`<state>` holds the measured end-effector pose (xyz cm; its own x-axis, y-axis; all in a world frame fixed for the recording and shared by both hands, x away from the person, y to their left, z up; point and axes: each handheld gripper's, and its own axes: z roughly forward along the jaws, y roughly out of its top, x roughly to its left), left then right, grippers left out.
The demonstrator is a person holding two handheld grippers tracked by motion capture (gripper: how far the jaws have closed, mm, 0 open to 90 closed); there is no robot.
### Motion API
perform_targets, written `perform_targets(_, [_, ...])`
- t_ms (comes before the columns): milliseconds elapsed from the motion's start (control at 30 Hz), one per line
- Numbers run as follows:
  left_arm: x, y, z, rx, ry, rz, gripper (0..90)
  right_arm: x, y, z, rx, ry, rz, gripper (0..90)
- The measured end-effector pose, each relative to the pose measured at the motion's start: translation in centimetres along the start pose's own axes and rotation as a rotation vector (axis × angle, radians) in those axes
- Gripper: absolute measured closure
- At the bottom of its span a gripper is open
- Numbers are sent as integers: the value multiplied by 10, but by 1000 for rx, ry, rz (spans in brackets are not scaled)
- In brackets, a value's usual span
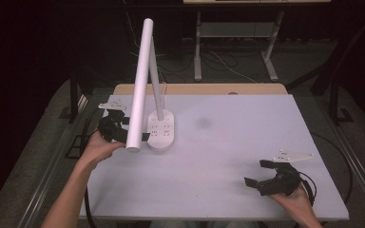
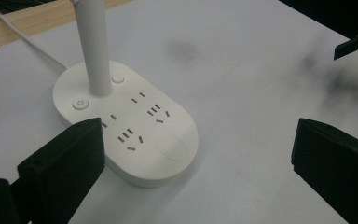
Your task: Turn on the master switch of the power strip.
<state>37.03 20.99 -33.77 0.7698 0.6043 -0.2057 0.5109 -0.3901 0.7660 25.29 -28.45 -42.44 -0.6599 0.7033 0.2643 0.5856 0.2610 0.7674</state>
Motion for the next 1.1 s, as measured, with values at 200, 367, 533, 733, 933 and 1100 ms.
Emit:
perform_targets(200, [3,5,6,5,1,2,18,0,0,0,-1,1,-1,0])
perform_targets(367, [7,7,10,16,8,3,21,0,0,0,1,3,2,0])
perform_targets(533, [13,10,12,24,17,1,22,0,0,0,3,4,3,0])
perform_targets(733, [20,16,15,37,27,4,28,0,0,0,0,4,-1,0])
perform_targets(933, [27,23,17,42,37,-2,33,-1,0,0,1,5,-6,0])
perform_targets(1100, [35,27,17,41,26,-2,37,-1,0,0,-2,4,-3,0])
